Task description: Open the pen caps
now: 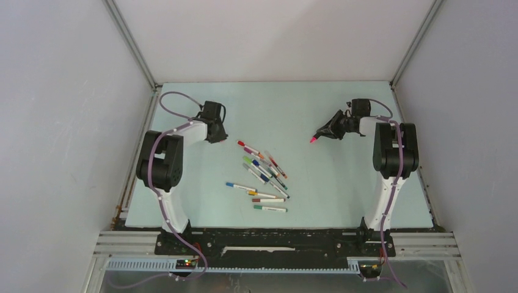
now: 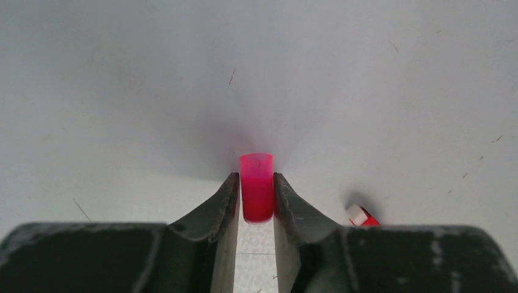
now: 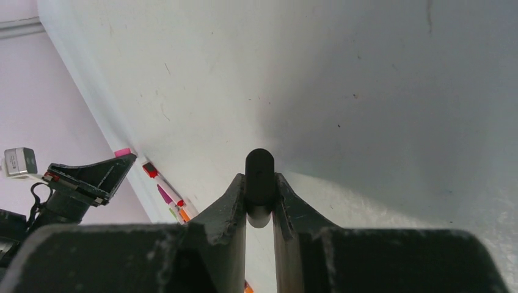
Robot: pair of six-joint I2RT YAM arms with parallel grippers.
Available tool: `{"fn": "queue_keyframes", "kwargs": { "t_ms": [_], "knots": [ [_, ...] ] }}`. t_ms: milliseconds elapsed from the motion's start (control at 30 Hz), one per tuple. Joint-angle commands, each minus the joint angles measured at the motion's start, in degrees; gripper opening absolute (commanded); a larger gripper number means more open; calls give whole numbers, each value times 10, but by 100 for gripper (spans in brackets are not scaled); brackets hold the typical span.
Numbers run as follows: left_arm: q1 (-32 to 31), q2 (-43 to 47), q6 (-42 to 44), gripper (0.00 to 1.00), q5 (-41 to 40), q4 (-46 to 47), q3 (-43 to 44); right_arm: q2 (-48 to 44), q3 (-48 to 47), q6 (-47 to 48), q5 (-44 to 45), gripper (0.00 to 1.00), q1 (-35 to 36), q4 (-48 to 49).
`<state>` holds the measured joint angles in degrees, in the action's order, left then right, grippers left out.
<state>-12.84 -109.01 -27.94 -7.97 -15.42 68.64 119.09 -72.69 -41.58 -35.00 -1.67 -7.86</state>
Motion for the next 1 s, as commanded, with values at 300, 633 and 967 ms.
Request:
{"fn": "queue_keyframes", "kwargs": {
  "t_ms": [300, 633, 967],
  "knots": [
    [14, 26, 10, 64, 10, -24, 41, -46, -20, 44, -12, 54, -20, -14],
    [14, 261, 29, 88, 73, 37, -117, -188, -15, 371, -166, 70, -33, -174],
    [14, 415, -123, 98, 181, 147, -309, -406, 102, 782, -241, 71, 62, -320]
  ]
}}
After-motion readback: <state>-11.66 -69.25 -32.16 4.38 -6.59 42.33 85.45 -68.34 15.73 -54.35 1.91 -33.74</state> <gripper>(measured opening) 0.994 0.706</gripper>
